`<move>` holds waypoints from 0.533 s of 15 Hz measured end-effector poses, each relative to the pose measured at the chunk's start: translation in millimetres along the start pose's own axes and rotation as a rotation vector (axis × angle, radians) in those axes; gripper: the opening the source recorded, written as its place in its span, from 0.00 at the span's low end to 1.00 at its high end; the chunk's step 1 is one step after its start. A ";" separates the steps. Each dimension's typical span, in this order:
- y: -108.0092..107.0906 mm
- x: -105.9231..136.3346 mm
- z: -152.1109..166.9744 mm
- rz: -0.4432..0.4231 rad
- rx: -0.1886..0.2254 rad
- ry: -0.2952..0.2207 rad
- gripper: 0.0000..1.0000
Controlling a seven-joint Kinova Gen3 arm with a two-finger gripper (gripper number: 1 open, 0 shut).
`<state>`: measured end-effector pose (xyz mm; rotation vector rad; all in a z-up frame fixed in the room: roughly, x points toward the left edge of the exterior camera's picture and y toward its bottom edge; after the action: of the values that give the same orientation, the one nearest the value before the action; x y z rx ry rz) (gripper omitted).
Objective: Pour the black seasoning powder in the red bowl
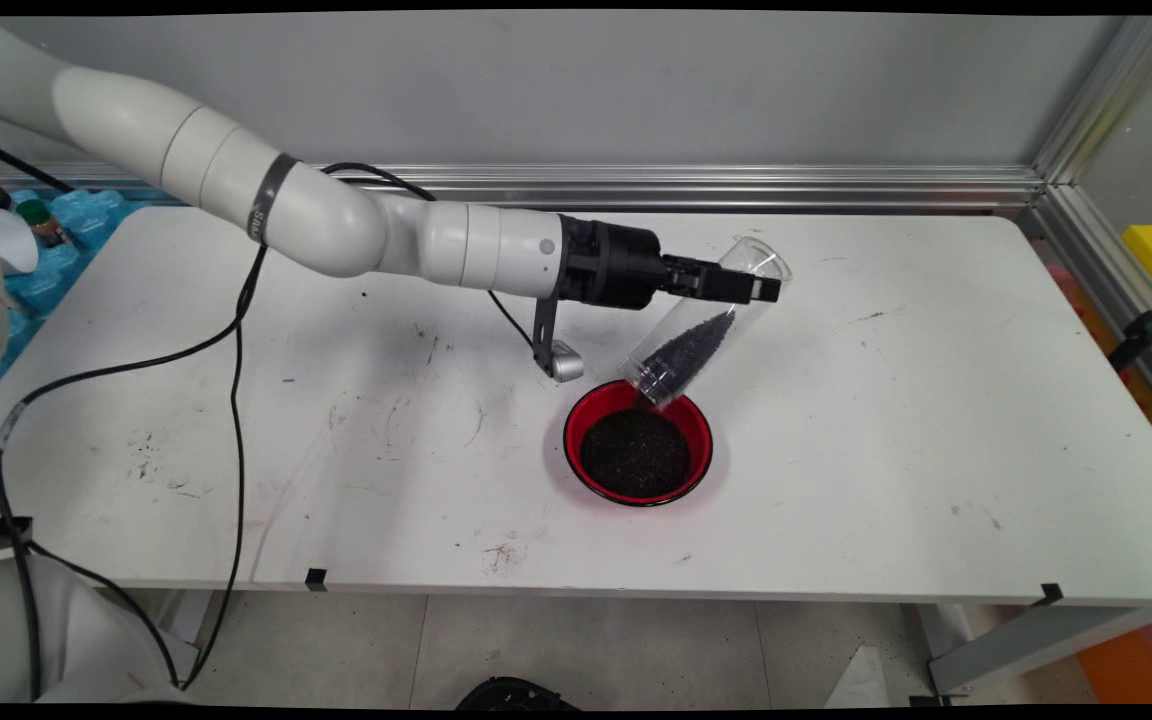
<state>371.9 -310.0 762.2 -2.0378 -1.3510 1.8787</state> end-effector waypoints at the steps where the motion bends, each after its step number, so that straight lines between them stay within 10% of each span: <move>1: 1.4 -0.7 1.0 0.005 0.001 -0.002 0.00; 8: 8.2 -3.5 12.6 0.034 0.006 -0.022 0.00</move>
<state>366.4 -323.4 757.1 -2.0572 -1.3220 1.9216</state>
